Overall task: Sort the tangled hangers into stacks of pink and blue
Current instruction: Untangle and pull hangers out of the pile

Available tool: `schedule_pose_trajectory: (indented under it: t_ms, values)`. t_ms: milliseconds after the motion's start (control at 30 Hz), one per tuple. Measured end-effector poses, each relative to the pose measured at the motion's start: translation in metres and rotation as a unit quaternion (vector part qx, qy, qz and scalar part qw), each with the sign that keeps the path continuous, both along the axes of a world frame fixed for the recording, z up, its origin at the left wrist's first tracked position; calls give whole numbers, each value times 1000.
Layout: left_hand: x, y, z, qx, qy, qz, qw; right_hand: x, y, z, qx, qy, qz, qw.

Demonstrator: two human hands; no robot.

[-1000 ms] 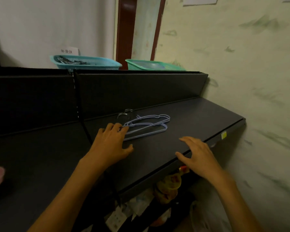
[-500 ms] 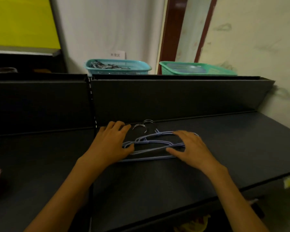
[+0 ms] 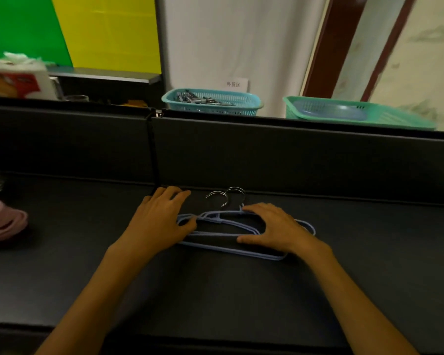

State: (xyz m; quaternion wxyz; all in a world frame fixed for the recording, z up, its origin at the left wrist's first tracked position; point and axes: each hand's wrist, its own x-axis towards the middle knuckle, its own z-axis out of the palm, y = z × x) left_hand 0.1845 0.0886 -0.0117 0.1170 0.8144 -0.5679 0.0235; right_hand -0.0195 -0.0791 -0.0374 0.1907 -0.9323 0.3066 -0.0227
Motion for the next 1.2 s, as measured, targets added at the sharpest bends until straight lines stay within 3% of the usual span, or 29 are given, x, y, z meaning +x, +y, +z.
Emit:
schedule_pose_trajectory:
  t_ms: [300, 567, 800, 1200]
  values:
    - [-32, -8, -3, -12, 13, 10, 1000, -45, -21, 8, -32, -55, -23, 998]
    - [-71, -41, -18, 46, 24, -19, 998, -106, -40, 13, -98, -72, -75, 990]
    - [-85, -64, -31, 72, 34, -29, 996, -136, -55, 10, -81, -113, -144, 980]
    - [-85, -80, -27, 83, 41, -32, 995, -151, -63, 10, -74, -122, -165, 976]
